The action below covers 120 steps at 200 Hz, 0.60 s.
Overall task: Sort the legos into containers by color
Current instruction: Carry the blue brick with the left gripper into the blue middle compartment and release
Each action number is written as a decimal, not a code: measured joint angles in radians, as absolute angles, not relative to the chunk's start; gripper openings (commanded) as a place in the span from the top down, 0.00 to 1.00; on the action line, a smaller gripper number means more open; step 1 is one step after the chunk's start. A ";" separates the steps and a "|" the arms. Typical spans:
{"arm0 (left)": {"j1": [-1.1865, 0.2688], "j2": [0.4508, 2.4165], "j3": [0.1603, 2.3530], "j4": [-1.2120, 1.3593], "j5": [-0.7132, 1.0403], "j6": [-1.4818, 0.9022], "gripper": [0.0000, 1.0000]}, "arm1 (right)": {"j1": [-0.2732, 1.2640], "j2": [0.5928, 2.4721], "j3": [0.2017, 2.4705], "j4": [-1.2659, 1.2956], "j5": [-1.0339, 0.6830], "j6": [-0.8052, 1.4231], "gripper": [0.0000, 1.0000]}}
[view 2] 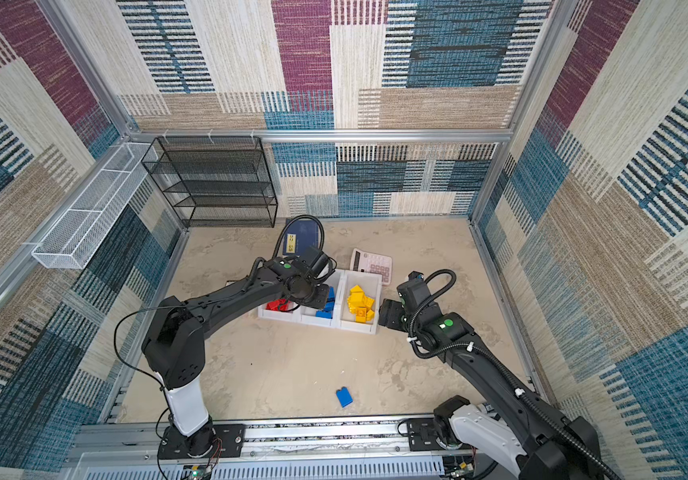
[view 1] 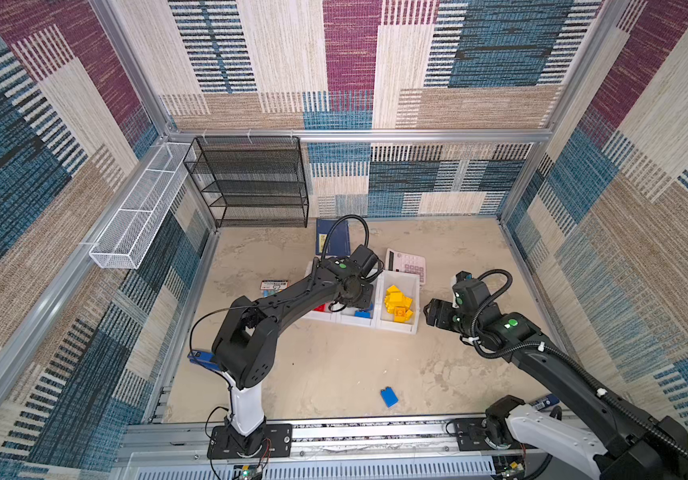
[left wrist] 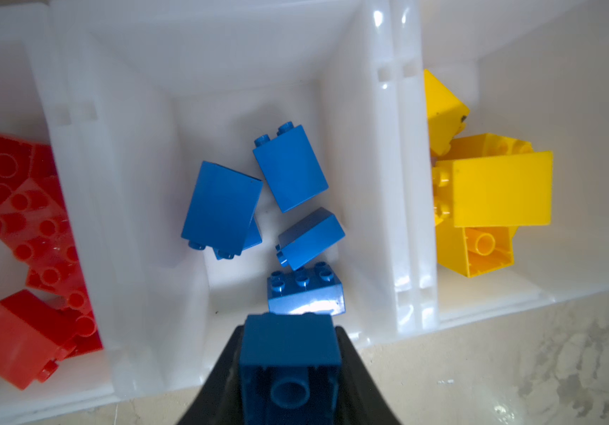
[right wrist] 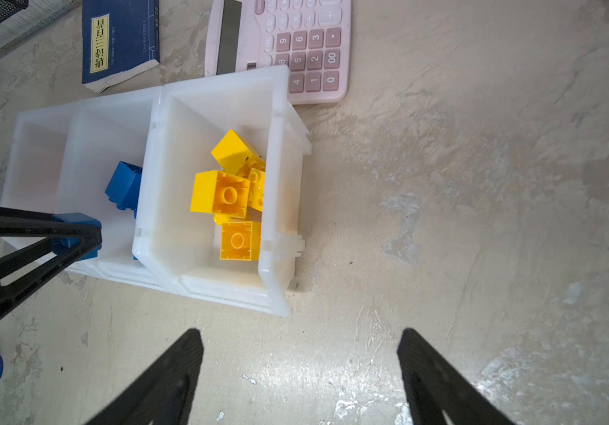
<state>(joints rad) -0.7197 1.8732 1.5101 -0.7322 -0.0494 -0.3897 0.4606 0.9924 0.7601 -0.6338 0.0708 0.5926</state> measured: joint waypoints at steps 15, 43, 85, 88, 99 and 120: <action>-0.720 1.877 1.510 -0.732 -0.049 -0.390 0.41 | 0.461 0.993 0.760 -0.634 0.070 0.592 0.13; -0.718 1.875 1.510 -0.731 -0.057 -0.390 0.37 | 0.461 0.993 0.760 -0.634 0.060 0.592 0.13; -0.717 1.845 1.489 -0.728 -0.076 -0.391 0.37 | 0.461 0.991 0.757 -0.633 0.058 0.588 0.13; -0.717 1.841 1.484 -0.726 -0.076 -0.391 0.37 | 0.461 0.989 0.756 -0.633 0.054 0.588 0.13; -0.716 1.821 1.459 -0.722 -0.075 -0.395 0.37 | 0.461 0.986 0.751 -0.632 0.045 0.585 0.13; -0.717 1.778 1.405 -0.709 -0.073 -0.404 0.37 | 0.461 0.985 0.742 -0.631 0.031 0.585 0.14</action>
<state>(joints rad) -0.7166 1.7782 1.4048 -0.7094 -0.0734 -0.4038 0.4606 0.9848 0.7418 -0.6308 0.0311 0.5850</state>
